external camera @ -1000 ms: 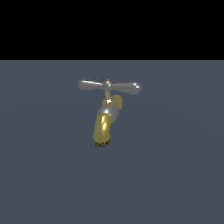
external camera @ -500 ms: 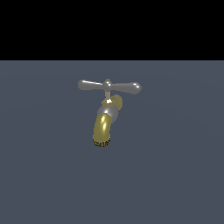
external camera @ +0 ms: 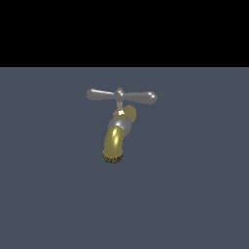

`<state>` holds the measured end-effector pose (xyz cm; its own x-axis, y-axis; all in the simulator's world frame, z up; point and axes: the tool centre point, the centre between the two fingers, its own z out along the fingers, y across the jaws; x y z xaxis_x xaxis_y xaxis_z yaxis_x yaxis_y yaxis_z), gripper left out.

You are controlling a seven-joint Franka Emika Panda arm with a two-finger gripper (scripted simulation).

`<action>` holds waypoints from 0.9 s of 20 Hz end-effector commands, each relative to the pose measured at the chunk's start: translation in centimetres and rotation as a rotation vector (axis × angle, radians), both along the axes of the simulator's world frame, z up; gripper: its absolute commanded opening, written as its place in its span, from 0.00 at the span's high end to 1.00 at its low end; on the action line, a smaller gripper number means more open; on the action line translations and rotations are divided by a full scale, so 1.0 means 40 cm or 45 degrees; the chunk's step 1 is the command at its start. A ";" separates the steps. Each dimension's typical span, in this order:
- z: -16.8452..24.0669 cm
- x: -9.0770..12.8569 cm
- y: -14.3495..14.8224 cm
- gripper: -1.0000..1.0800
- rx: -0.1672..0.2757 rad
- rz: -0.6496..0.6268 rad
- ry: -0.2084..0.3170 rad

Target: Turn on the faucet by rotating a designated handle.

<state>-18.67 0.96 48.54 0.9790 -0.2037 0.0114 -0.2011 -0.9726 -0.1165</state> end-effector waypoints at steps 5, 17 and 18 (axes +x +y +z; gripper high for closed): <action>-0.045 0.097 0.023 1.00 0.080 -0.199 0.062; -0.167 0.278 0.070 1.00 0.157 -0.618 0.197; -0.179 0.292 0.074 1.00 0.158 -0.654 0.208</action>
